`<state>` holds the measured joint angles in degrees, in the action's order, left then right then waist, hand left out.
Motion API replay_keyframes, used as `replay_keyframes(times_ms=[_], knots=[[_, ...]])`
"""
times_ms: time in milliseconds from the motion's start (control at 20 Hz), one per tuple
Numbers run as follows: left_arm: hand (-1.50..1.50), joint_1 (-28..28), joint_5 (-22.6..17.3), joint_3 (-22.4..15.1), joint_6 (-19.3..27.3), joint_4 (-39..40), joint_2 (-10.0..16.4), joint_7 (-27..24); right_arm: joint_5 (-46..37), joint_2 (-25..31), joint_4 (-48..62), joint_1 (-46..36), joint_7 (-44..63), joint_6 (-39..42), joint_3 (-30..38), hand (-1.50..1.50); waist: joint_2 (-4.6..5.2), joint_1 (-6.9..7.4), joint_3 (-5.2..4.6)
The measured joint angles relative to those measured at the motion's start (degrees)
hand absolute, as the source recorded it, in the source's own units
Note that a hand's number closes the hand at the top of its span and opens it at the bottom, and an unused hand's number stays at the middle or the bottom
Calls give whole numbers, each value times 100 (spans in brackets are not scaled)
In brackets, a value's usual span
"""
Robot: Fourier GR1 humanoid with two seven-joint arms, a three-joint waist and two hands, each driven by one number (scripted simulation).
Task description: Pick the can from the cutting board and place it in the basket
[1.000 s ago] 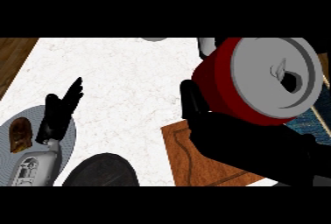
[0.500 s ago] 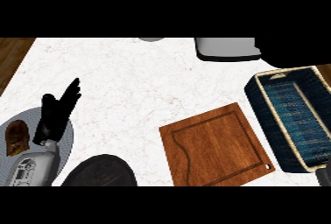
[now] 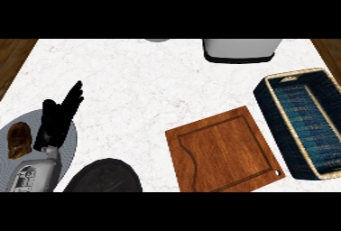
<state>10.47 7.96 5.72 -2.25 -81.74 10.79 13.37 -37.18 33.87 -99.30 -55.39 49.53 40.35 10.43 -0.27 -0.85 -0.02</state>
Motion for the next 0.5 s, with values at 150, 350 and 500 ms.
replay_keyframes(times_ms=[150,350,500], knots=[[0,110,9,-20,3,-2,-22,100,148,402,202,243,-415,213,332,150,12,27,4],[0,175,28,1,-14,99,-4,86,299,595,248,767,-938,207,645,150,20,51,2],[0,242,13,43,-36,301,-5,-59,237,732,584,982,-1414,1,735,150,30,75,3]])
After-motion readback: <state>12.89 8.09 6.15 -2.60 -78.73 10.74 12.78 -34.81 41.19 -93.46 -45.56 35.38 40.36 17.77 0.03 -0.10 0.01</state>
